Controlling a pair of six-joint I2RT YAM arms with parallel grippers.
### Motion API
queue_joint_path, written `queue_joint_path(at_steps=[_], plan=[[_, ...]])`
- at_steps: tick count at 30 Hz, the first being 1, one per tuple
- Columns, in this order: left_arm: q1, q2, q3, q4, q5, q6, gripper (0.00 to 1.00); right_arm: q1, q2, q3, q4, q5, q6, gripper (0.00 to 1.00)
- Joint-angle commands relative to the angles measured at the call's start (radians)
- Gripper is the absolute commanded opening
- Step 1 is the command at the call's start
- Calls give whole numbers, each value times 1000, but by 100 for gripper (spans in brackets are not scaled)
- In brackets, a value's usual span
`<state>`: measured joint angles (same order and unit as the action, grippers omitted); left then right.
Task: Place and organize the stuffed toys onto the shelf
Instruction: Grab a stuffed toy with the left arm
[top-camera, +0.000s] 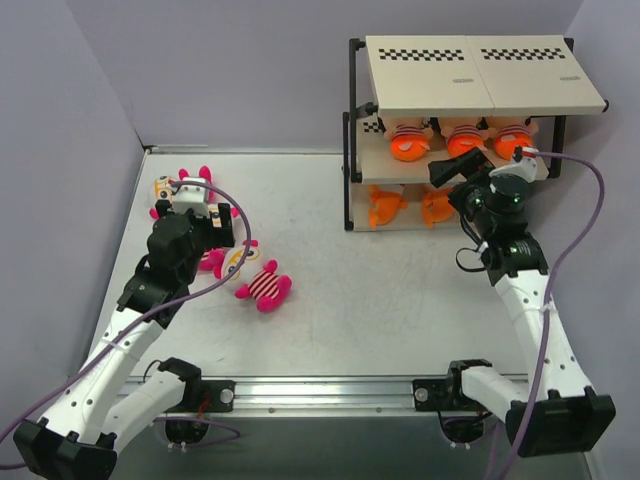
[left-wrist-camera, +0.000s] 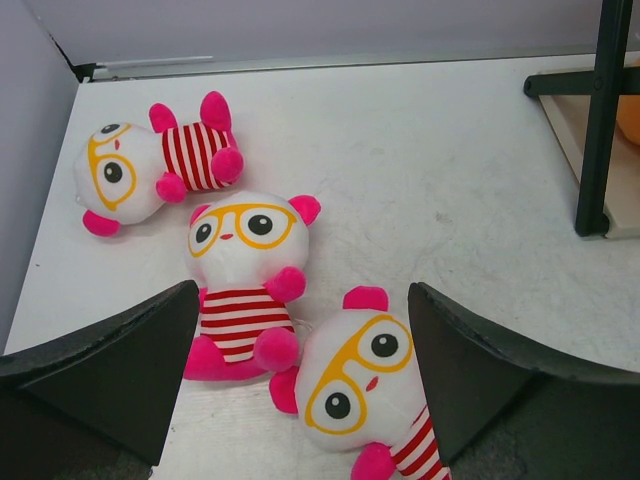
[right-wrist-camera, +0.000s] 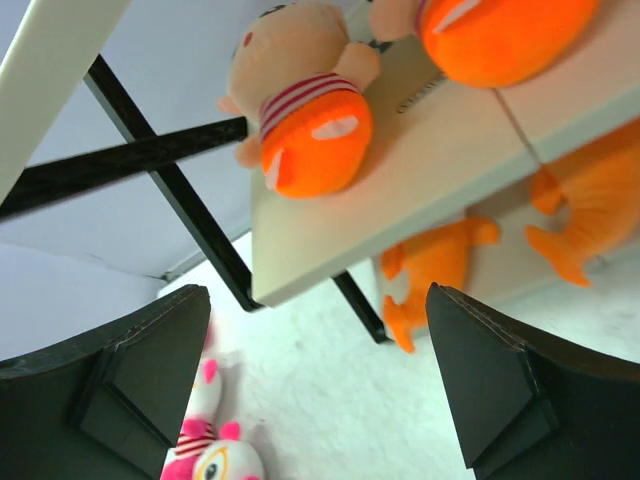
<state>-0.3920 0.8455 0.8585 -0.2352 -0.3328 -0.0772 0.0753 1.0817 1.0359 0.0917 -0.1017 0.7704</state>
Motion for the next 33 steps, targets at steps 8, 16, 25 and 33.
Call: queue_joint_path(at_steps=[8,16,25,33], plan=[[-5,18,37,-49,17,-61,94,-9,-339,16,-383,275,-278,96],[-4,12,-2,-165,60,-243,94,-9,-535,-23,-417,324,-401,96],[-2,-29,-157,-233,107,-539,94,23,-621,-206,-376,126,-367,96],[1,-69,-398,-38,124,-714,94,66,-637,-254,-356,39,-367,96]])
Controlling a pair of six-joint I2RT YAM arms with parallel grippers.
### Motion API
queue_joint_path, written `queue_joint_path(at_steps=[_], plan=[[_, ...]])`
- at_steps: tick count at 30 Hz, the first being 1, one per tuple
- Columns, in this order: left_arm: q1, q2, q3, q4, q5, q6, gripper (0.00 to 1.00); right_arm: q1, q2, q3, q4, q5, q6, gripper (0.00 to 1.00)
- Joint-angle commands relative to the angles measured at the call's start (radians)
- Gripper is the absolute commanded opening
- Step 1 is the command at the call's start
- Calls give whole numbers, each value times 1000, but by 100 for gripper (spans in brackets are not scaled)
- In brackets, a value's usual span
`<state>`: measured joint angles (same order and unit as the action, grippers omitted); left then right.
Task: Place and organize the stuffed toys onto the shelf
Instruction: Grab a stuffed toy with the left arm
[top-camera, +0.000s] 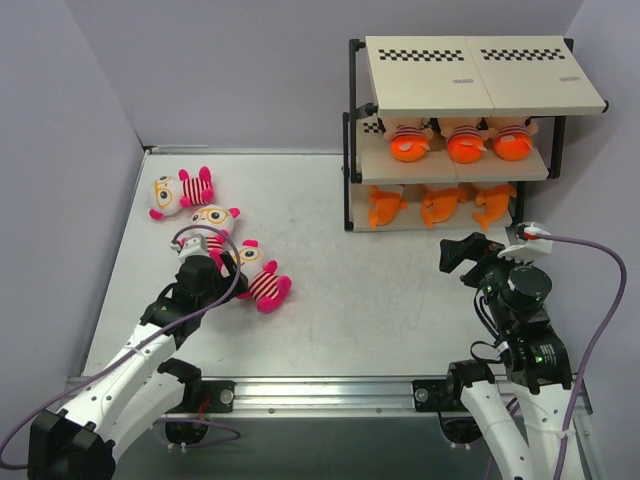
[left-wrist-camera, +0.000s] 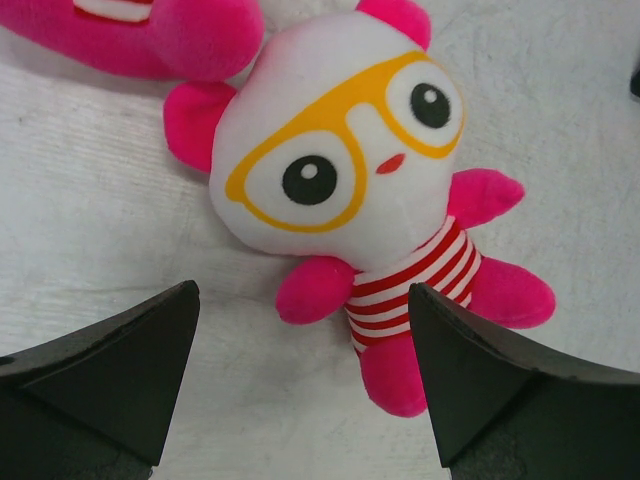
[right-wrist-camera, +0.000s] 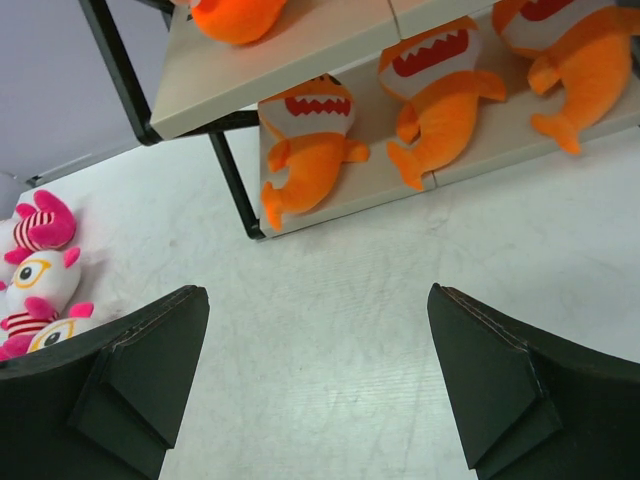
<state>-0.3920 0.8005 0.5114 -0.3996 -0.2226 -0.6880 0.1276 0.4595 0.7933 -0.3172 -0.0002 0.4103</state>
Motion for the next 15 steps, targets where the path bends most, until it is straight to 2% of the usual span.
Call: queue_joint_path(at_steps=[1,5,9,15], plan=[[1,-27,-68,168,8,-114,94,14,-12,-16,58,-72,-4,96],[24,-41,-164,295,15,-179,94,21,-13,-28,70,-122,-1,95],[45,-70,-263,525,45,-268,94,27,-18,-39,73,-124,7,95],[54,-92,-343,655,17,-281,94,29,-28,-69,76,-135,28,95]])
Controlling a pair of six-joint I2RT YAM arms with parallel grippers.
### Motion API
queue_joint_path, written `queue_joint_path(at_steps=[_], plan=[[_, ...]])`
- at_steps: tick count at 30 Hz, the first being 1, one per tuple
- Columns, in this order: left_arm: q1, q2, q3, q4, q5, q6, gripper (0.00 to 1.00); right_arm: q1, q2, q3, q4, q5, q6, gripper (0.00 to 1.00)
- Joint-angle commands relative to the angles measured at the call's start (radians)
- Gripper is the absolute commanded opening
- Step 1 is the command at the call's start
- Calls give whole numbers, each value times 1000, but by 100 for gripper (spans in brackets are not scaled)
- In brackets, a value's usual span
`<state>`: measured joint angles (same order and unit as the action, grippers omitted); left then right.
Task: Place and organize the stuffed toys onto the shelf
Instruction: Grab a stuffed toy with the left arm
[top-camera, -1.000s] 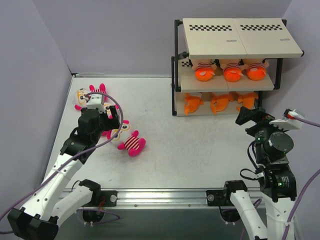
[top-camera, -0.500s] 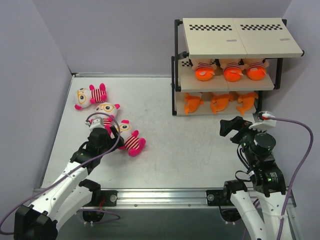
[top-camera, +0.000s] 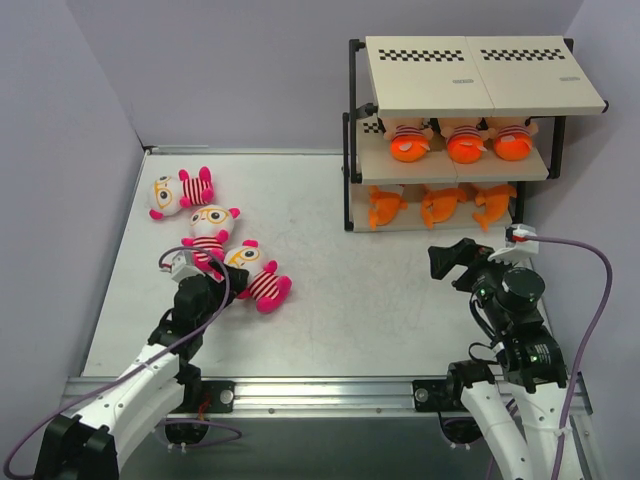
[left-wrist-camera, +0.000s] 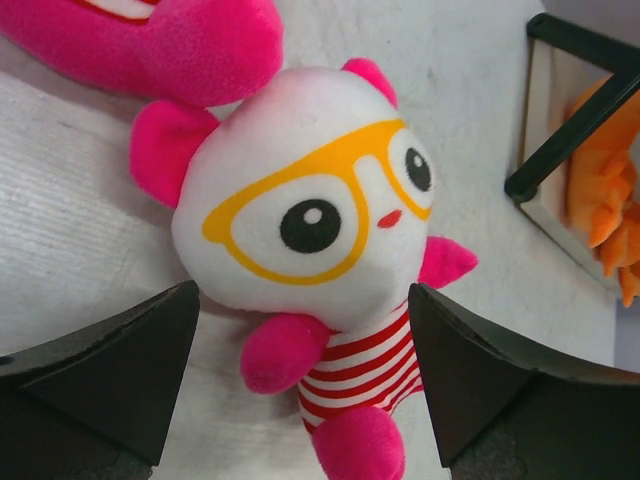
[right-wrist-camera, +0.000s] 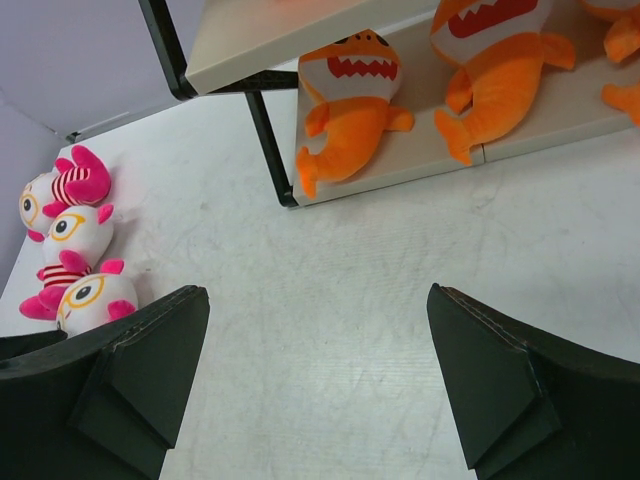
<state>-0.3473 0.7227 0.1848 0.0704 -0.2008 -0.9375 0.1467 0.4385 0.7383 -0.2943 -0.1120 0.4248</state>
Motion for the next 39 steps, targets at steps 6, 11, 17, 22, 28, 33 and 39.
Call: queue_joint_path(at_steps=[6,11,17,22,28,33,39], plan=[[14,50,-74,328,-31,-46,94,8,8,-19,67,-34,8,95],[16,202,-54,414,-17,-38,95,8,31,-33,75,-77,-3,95],[16,394,-12,522,23,-53,100,10,57,-50,98,-126,8,93],[2,513,4,594,67,-69,81,11,71,-54,99,-132,-3,93],[-47,581,18,628,61,-80,51,19,103,-62,119,-166,2,92],[-84,580,31,635,52,-73,23,37,114,-77,135,-170,5,91],[-113,479,54,559,34,-63,2,86,146,-114,167,-199,25,89]])
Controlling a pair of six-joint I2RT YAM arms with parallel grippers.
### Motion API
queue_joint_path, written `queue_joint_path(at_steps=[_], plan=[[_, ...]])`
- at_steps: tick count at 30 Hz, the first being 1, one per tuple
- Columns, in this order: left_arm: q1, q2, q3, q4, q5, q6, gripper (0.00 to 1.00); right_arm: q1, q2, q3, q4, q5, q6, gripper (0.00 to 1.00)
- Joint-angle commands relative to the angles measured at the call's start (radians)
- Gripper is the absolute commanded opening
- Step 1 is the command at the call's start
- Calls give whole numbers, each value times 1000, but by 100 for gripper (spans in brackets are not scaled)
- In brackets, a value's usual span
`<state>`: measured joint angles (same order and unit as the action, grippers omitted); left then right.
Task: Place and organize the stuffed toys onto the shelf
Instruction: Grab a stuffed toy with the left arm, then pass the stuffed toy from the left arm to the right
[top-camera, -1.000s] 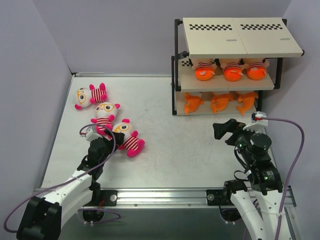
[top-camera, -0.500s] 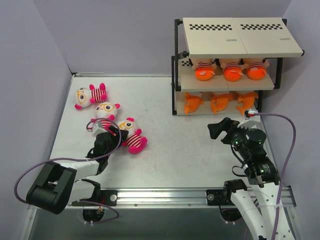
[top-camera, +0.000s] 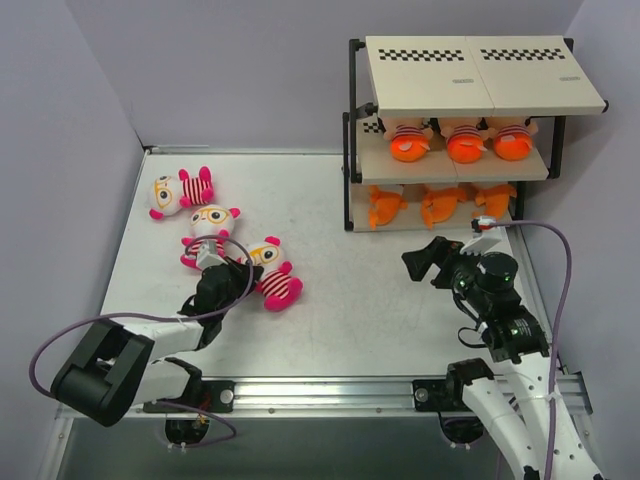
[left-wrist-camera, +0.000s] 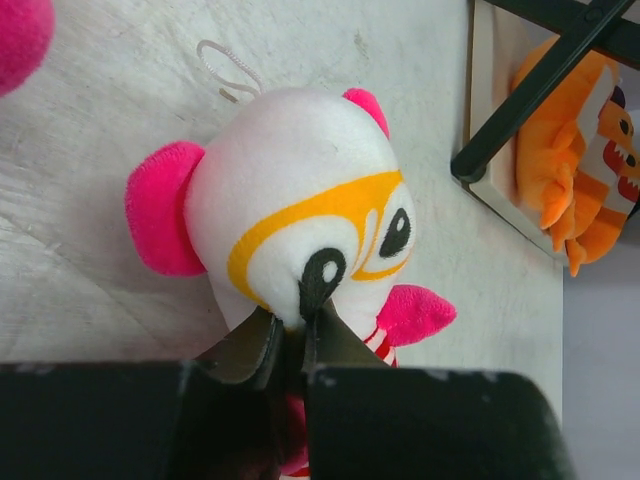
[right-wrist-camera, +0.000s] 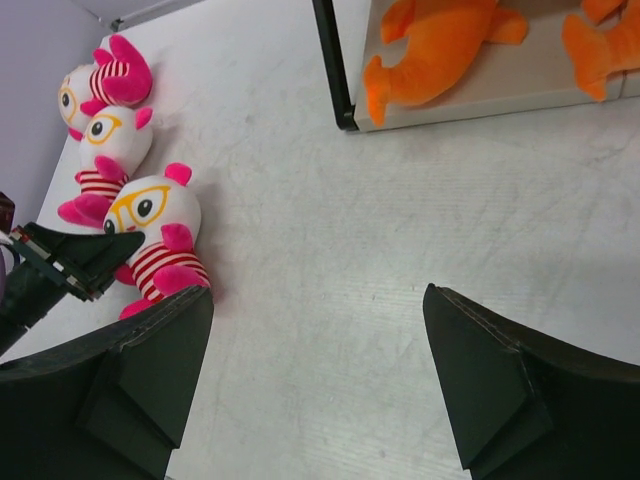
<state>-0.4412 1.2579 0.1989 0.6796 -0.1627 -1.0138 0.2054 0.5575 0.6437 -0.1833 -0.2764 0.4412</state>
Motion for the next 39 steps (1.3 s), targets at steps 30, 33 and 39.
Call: queue_joint_path(at_steps=[30,33,39], plan=[[-197,-411,278,-426,-164,-101,3,627,446,-32,642,174,211,85],[-234,-404,301,-428,-196,-91,3,658,484,-7,659,206,205,85],[-306,-385,344,-431,-247,-43,3,681,532,30,686,221,199,84]])
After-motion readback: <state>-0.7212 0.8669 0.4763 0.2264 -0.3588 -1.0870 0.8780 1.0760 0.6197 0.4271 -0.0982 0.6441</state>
